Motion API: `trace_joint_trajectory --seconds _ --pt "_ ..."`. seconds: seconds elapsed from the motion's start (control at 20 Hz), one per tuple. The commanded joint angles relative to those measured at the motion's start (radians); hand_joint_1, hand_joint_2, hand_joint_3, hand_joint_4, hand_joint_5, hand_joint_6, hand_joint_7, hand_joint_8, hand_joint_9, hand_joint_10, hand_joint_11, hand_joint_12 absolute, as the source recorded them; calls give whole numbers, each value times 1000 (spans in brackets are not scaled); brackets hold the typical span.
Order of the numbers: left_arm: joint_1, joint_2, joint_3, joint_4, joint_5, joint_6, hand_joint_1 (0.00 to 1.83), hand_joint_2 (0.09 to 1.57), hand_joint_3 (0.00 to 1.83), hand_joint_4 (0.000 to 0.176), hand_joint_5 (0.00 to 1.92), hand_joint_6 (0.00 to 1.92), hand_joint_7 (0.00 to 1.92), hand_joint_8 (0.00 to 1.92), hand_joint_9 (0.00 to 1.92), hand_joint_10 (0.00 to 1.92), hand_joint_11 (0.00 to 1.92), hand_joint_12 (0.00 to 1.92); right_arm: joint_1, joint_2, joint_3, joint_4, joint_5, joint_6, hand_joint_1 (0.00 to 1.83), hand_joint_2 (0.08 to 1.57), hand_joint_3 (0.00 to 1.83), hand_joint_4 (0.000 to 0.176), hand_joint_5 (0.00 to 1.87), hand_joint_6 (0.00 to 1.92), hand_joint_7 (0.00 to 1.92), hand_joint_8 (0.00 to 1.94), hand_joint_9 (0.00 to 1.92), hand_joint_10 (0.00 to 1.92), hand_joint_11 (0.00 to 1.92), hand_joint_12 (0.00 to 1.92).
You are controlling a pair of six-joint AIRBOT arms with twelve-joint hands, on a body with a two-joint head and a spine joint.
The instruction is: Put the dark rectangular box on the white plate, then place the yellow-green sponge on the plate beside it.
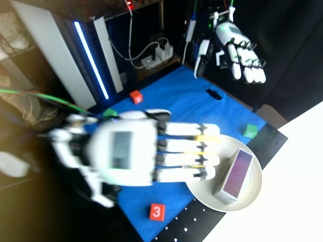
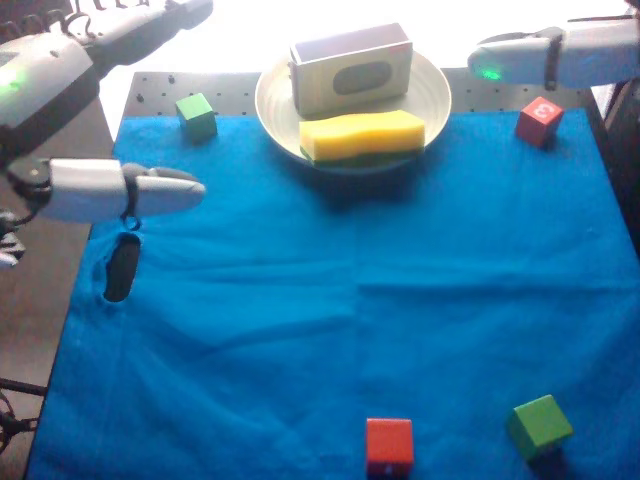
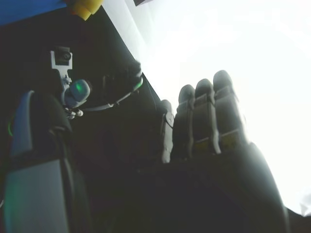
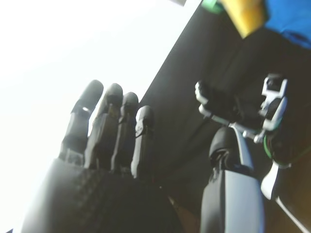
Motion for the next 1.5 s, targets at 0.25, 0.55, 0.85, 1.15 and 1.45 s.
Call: trace_joint_trajectory --seconds 0.25,0.55,0.85,1.15,1.45 --pt "46 64 -67 -7 -287 -5 784 915 0 100 54 0 70 2 110 5 62 359 -180 136 -161 168 348 -77 812 974 2 87 343 1 271 1 190 1 0 539" --pt "184 116 -146 -68 -456 -5 640 917 1 153 0 0 0 0 0 0 0 174 -463 223 -332 340 597 -147 733 942 0 97 166 1 128 1 138 3 0 262" --pt "249 126 -172 -119 -516 -5 412 979 2 152 0 0 0 0 0 0 0 169 -624 235 -389 474 686 -148 610 880 0 136 42 0 0 0 0 0 0 16" --pt "251 124 -169 -130 -511 -5 405 954 0 154 0 0 0 0 0 0 28 13 -634 232 -386 496 686 -148 612 874 0 165 27 1 0 0 0 0 0 0" --pt "223 132 -140 -130 -612 -5 374 1040 15 174 0 0 0 0 0 0 1 0 -633 234 -387 528 789 -148 508 949 24 174 0 0 0 0 0 0 0 0"
